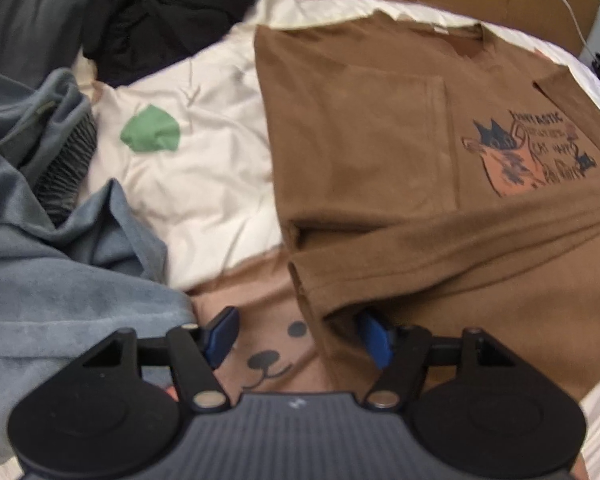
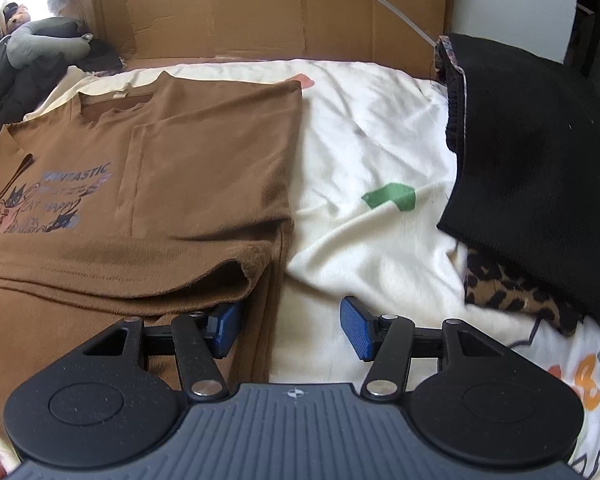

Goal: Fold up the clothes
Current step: 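Open both grippers and lay the folded hem onto the t-shirt body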

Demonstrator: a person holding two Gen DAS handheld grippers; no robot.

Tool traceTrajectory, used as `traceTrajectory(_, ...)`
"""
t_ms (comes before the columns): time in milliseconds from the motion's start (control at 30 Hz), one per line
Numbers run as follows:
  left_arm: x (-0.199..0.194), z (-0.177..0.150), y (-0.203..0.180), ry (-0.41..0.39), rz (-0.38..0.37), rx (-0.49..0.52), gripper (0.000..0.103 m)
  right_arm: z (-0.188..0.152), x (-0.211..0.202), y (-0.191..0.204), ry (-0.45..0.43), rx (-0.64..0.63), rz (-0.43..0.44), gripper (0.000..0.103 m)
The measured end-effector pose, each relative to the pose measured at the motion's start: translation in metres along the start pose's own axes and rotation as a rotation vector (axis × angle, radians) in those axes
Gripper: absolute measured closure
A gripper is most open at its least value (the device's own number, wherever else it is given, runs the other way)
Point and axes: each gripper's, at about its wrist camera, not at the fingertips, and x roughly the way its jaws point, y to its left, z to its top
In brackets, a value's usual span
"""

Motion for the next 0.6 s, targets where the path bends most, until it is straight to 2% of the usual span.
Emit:
traceTrajectory(167,-0.009,0.013,-0.002,-0.083,0.000,0.023,0.038,0.011,0.002,0.001,-0.028,0.006,0.020,0.043)
traceTrajectory(367,-0.001,0.027,-0.002,-0.121,-0.016,0.049,0.038,0.026,0.013,0.009,-0.038,-0.019,0.046,0.043)
traceTrajectory(433,0.003,0.031,-0.003,-0.134,-0.030,0.038,0.044,0.031,0.015,0.011,-0.045,-0.019,0.054,0.043)
traceTrajectory(600,0.007,0.036,-0.008,-0.143,-0.055,0.049,0.049,0.040,0.018,0.013,-0.052,-0.018,0.075,0.043)
